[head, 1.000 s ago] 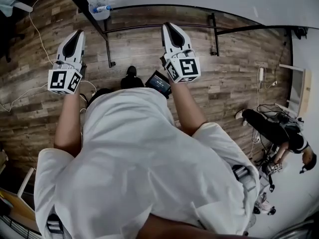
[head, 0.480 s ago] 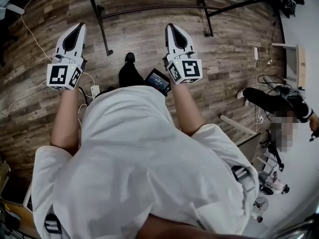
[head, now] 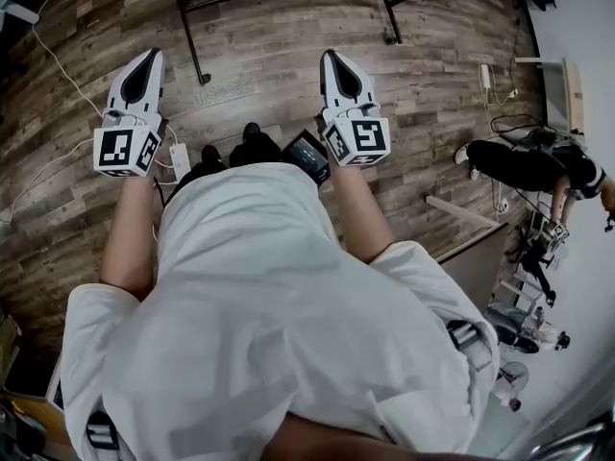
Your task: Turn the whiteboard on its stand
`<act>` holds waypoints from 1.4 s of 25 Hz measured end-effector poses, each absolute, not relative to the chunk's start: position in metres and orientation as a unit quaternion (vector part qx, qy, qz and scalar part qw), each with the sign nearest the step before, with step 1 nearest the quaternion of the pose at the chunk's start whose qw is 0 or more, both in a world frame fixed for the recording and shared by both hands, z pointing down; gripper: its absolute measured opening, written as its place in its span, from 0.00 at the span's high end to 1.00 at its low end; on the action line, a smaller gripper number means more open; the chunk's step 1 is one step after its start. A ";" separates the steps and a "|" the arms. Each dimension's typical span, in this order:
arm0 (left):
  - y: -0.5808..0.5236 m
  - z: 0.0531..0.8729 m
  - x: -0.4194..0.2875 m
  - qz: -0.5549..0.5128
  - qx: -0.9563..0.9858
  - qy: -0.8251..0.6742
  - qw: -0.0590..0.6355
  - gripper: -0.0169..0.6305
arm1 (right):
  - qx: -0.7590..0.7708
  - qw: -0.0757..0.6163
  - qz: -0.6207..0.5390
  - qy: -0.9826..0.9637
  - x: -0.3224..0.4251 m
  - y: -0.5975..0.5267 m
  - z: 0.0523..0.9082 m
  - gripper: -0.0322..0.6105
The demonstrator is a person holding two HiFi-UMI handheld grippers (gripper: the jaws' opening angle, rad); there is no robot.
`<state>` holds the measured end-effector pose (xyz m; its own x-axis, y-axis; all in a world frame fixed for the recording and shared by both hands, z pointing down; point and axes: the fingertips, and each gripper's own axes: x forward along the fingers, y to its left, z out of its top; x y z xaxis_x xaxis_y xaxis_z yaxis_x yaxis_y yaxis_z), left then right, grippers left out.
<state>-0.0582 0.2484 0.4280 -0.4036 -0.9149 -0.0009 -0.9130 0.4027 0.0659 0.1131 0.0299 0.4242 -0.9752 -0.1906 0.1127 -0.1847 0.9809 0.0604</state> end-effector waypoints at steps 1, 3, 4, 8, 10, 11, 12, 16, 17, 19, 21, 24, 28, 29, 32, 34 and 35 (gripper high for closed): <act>0.251 0.428 -0.052 -0.033 0.542 -0.839 0.020 0.96 | 0.095 0.057 -0.024 -0.994 0.120 0.031 0.424 0.95; 0.256 0.421 -0.038 -0.044 0.537 -0.842 0.018 0.96 | 0.092 0.055 -0.019 -0.994 0.132 0.032 0.425 0.95; 0.256 0.415 -0.030 -0.044 0.537 -0.843 0.012 0.96 | 0.091 0.055 -0.016 -0.994 0.137 0.031 0.425 0.95; 0.247 0.399 0.001 -0.039 0.538 -0.842 -0.001 0.96 | 0.079 0.048 -0.016 -0.996 0.164 0.027 0.414 0.95; 0.240 0.399 0.020 -0.038 0.537 -0.843 0.001 0.96 | 0.068 0.042 -0.026 -0.996 0.181 0.028 0.405 0.95; 0.235 0.400 0.032 -0.036 0.539 -0.842 0.000 0.96 | 0.064 0.040 -0.032 -0.997 0.191 0.027 0.401 0.95; 0.228 0.402 0.044 -0.035 0.541 -0.840 0.000 0.96 | 0.063 0.040 -0.035 -0.997 0.203 0.024 0.400 0.95; 0.209 0.418 0.091 -0.035 0.543 -0.838 0.019 0.96 | 0.076 0.058 -0.010 -0.995 0.253 0.007 0.420 0.95; 0.206 0.421 0.102 -0.033 0.546 -0.837 0.022 0.96 | 0.077 0.062 -0.007 -0.995 0.263 0.006 0.426 0.95; 0.201 0.425 0.118 -0.024 0.551 -0.834 0.026 0.96 | 0.080 0.060 -0.006 -0.995 0.278 0.003 0.430 0.95; 0.199 0.427 0.130 -0.016 0.552 -0.833 0.029 0.96 | 0.082 0.053 -0.004 -0.995 0.287 0.002 0.429 0.95; 0.199 0.427 0.141 -0.018 0.547 -0.836 0.029 0.96 | 0.082 0.046 -0.002 -0.996 0.298 0.001 0.430 0.95; 0.203 0.426 0.149 -0.024 0.538 -0.842 0.020 0.96 | 0.083 0.045 0.000 -0.996 0.310 -0.002 0.437 0.95; 0.205 0.426 0.149 -0.022 0.536 -0.844 0.020 0.96 | 0.084 0.044 -0.002 -0.996 0.311 -0.002 0.437 0.95; 0.212 0.427 0.148 -0.017 0.529 -0.848 0.022 0.96 | 0.085 0.039 -0.008 -0.996 0.309 0.001 0.434 0.95; 0.213 0.429 0.147 -0.015 0.525 -0.850 0.025 0.96 | 0.084 0.040 -0.008 -0.996 0.307 0.001 0.435 0.95; 0.213 0.429 0.147 -0.013 0.525 -0.851 0.027 0.96 | 0.083 0.041 -0.006 -0.996 0.307 0.001 0.436 0.95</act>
<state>0.1473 0.2126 0.4291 -0.4483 -0.8933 0.0317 -0.8919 0.4494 0.0508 0.3070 0.0012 0.4358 -0.9828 -0.1661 0.0809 -0.1650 0.9861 0.0196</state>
